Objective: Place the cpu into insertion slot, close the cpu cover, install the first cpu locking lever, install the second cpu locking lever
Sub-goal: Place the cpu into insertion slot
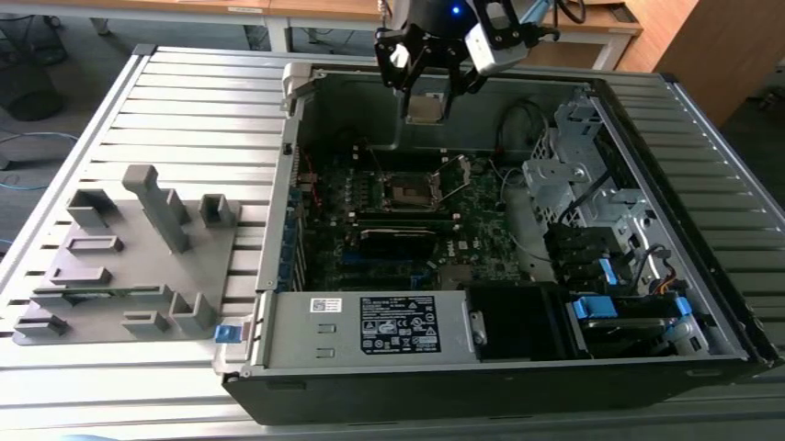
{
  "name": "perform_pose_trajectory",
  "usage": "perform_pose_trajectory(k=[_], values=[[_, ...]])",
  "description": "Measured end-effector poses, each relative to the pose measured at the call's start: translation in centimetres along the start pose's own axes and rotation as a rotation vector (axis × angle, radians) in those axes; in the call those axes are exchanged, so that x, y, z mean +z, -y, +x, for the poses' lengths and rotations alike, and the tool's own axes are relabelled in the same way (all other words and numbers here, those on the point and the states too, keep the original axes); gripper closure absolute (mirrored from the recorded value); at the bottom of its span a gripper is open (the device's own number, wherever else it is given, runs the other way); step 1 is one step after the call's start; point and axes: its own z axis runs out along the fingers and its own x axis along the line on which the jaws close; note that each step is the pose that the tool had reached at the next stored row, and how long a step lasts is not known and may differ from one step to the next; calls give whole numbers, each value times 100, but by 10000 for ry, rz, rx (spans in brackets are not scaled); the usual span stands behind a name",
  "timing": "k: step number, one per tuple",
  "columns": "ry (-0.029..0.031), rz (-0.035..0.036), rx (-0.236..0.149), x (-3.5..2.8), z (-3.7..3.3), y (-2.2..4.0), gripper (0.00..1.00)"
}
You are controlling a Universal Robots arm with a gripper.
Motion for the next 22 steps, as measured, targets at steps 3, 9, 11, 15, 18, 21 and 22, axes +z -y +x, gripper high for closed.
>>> perform_pose_trajectory(k=[3, 9, 11, 15, 18, 21, 22], values=[[0, 1, 0, 3, 0, 0, 46], [0, 1, 1, 18, 0, 2, 46], [-1, 2, 0, 21, 0, 2, 46], [0, 1, 0, 22, 0, 2, 46], [-1, 2, 0, 23, -1, 2, 46], [0, 0, 0, 26, -1, 2, 46], [2, -3, 0, 32, -1, 3, 46]])
